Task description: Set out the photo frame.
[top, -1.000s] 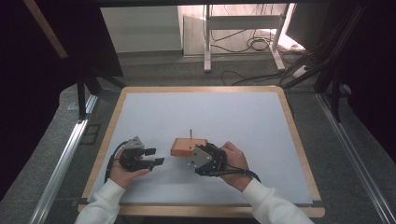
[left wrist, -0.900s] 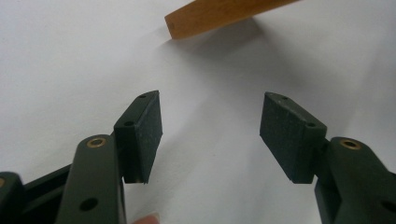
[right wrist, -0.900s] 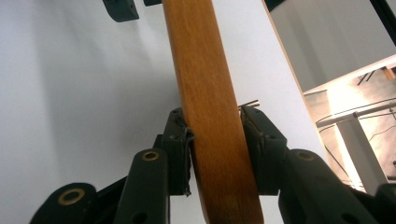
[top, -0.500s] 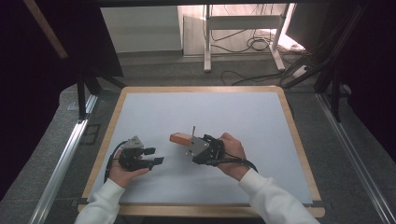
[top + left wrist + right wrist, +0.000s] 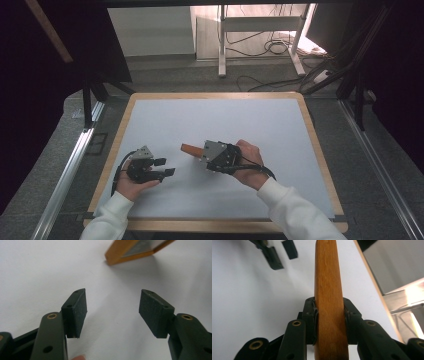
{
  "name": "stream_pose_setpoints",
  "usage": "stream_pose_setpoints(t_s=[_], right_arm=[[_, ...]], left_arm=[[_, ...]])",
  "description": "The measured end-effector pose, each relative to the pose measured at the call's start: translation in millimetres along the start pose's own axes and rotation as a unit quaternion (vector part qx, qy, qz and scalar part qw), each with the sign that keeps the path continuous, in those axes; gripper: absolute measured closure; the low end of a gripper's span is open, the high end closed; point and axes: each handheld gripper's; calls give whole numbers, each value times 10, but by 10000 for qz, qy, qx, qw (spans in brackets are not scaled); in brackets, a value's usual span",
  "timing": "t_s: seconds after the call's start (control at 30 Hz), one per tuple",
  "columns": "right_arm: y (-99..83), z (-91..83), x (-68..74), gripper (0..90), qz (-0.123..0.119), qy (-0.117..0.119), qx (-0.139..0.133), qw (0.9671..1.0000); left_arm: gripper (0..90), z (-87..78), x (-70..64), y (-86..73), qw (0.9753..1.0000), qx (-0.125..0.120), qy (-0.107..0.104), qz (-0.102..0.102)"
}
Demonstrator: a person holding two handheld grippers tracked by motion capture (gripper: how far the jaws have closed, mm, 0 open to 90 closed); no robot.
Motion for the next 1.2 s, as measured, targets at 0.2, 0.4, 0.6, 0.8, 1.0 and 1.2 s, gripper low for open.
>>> stream_pose_setpoints(t_s=[0.2, 0.4, 0.6, 0.8, 1.0, 1.2], right_arm=[[65, -194, 43, 695, 4, 182, -267, 9995], [17, -278, 53, 692, 139, 602, -459, 9970], [-96, -247, -25, 688, 306, 696, -601, 9953], [-200, -187, -161, 678, 523, 560, -578, 9954], [-274, -112, -274, 635, 729, 500, -526, 9947], [-347, -1, -394, 556, 877, 231, -374, 9952]], left_arm=[[391, -2, 4, 2, 10000, 36, 21, 48], [390, 0, 3, 3, 10000, 41, 31, 85], [390, 12, 0, 1, 9999, 62, 36, 73], [389, 20, -5, 0, 9999, 68, 26, 80], [388, 25, -12, -1, 9999, 87, 25, 94], [386, 35, -15, -3, 9999, 93, 28, 93]])
Point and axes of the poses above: each handheld gripper's, and its own axes: z roughly forward along the jaws, y roughly out of its top, x roughly to its left, and after that the axes turned 15 degrees about -z, right-handed
